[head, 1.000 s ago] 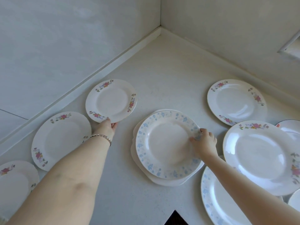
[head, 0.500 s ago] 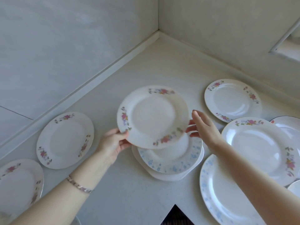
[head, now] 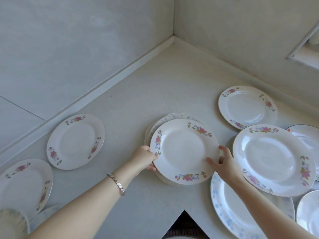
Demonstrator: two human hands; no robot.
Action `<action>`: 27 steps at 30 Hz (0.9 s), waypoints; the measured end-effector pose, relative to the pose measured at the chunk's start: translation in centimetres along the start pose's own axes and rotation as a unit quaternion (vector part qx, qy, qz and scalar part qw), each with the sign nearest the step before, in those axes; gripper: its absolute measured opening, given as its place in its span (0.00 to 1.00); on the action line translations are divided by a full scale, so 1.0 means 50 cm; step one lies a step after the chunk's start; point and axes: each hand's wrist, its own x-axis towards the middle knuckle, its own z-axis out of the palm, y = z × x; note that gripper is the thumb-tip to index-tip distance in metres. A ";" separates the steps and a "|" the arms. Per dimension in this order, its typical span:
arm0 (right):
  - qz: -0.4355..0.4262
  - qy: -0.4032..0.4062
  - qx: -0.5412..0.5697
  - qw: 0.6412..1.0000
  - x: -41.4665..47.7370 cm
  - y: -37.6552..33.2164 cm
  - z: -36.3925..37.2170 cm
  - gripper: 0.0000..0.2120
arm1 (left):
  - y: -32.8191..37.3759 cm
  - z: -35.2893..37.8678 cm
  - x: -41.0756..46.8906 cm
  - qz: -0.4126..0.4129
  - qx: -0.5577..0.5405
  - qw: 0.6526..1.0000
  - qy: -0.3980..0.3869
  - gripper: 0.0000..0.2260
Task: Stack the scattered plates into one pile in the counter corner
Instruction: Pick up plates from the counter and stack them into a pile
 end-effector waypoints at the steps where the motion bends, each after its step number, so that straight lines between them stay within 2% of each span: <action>1: -0.007 0.000 -0.013 1.000 -0.001 -0.001 0.003 0.29 | -0.001 -0.003 0.001 0.001 0.029 1.000 0.001 0.11; 6: -0.016 0.010 -0.099 0.995 0.005 -0.019 0.013 0.30 | 0.005 -0.010 0.005 0.018 0.161 0.987 0.006 0.12; 10: -0.020 0.026 -0.173 0.984 0.008 -0.034 0.019 0.31 | 0.011 -0.015 0.005 0.062 0.234 0.969 0.044 0.14; 15: -0.003 0.031 -0.217 0.976 0.010 -0.045 0.020 0.32 | -0.014 -0.017 0.011 0.093 0.274 0.955 0.066 0.15; 17: -0.009 0.047 -0.257 0.965 0.003 -0.053 0.020 0.34 | -0.031 -0.019 0.016 0.096 0.252 0.959 0.089 0.15; 18: -0.025 0.066 -0.276 0.959 -0.001 -0.061 0.021 0.34 | -0.046 -0.024 0.026 0.087 0.213 0.967 0.111 0.13; 19: -0.051 0.081 -0.290 0.952 -0.006 -0.072 0.025 0.33 | -0.065 -0.034 0.039 0.064 0.128 0.980 0.139 0.12; 20: -0.080 0.084 -0.298 0.948 -0.013 -0.086 0.033 0.30 | -0.083 -0.048 0.051 0.029 0.003 0.984 0.173 0.10; 21: -0.108 0.071 -0.299 0.945 -0.020 -0.105 0.044 0.27 | -0.104 -0.070 0.062 -0.011 -0.133 0.969 0.206 0.09; 23: -0.154 0.016 -0.296 0.943 -0.034 -0.140 0.079 0.21 | -0.150 -0.132 0.061 -0.089 -0.366 0.887 0.266 0.09; 24: -0.174 -0.017 -0.293 0.940 -0.040 -0.156 0.102 0.18 | -0.176 -0.170 0.058 -0.116 -0.440 0.844 0.285 0.06; 25: -0.189 -0.049 -0.290 0.937 -0.047 -0.170 0.126 0.16 | -0.198 -0.208 0.052 -0.132 -0.487 0.814 0.288 0.00; 27: -0.204 -0.093 -0.286 0.932 -0.059 -0.197 0.177 0.14 | -0.233 -0.277 0.052 -0.125 -0.542 0.785 0.272 0.10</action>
